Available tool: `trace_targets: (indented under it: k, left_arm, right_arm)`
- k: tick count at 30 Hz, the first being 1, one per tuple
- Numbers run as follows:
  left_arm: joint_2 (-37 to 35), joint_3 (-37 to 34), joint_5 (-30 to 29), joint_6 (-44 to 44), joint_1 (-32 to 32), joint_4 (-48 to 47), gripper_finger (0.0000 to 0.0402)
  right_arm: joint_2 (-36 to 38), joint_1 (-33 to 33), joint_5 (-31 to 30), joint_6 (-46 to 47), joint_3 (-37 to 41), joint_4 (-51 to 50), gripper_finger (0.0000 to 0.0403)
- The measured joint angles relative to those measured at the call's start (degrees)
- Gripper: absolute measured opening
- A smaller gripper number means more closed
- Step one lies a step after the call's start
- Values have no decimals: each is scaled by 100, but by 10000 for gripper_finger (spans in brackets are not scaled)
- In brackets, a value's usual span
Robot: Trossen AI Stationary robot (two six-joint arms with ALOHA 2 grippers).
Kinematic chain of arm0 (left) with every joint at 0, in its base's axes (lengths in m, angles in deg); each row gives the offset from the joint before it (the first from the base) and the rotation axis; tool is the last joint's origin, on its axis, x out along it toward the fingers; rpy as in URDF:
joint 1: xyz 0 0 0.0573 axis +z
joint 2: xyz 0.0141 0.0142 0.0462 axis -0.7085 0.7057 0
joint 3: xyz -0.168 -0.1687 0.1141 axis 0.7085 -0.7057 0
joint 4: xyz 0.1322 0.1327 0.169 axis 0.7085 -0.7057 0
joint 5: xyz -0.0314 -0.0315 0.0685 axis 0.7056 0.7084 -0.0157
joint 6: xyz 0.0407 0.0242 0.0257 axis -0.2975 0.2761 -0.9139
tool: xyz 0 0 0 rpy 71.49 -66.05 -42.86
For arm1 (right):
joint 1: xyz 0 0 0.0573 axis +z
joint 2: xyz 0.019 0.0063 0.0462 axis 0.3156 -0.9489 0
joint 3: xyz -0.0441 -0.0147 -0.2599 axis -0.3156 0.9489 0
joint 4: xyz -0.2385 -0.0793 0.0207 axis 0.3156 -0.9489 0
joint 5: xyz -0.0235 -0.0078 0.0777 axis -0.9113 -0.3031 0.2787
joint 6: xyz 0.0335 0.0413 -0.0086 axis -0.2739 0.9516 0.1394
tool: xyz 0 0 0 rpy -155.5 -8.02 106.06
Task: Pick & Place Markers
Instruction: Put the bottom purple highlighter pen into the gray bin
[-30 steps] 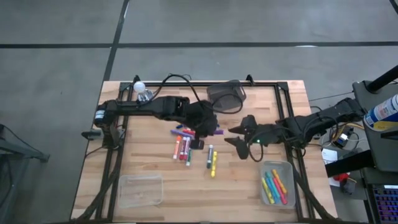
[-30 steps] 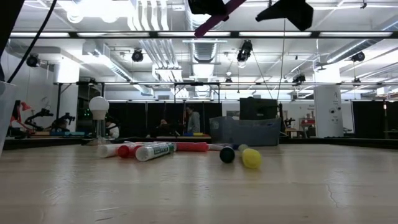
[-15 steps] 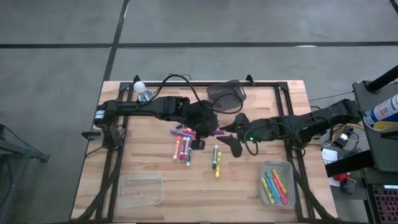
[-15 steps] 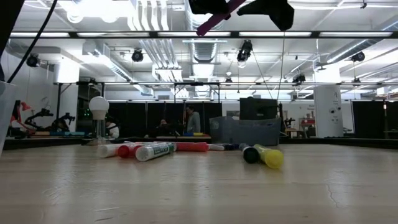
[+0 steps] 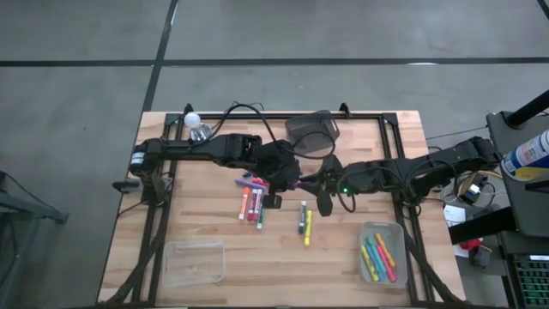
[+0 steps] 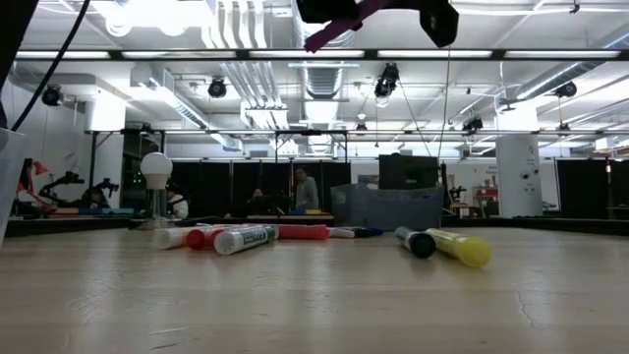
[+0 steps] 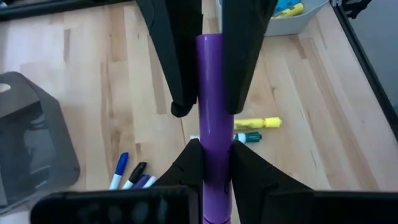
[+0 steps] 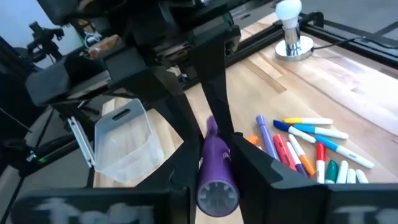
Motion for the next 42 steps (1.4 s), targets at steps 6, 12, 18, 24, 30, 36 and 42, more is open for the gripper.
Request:
trace_targets:
  k: [6, 12, 18, 24, 30, 36, 42]
  left_arm:
    - [3, 0, 21, -83, 10, 19, 45]
    - [5, 0, 7, -235, 10, 89, 45]
    - [5, 0, -27, -194, 20, 111, 45]
    - [5, 0, -57, -186, 24, 126, 45]
    - [3, 0, -27, -186, 24, 120, 45]
    - [-8, 7, -14, -144, 24, 104, 45]
    - [-17, 10, -11, -159, 24, 91, 45]
  right_arm:
    - [2, 0, 89, 23, 2, -19, 78]
    - [3, 3, 479, 263, 1, -61, 195]
    - [0, -18, 493, 373, 4, -84, 246]
    - [-19, -90, 465, 456, 8, -230, 211]
    - [-26, -114, 432, 454, 10, -248, 141]
    - [-26, -114, 386, 418, 17, -218, 79]
    - [-26, -118, 403, 319, 19, -141, 68]
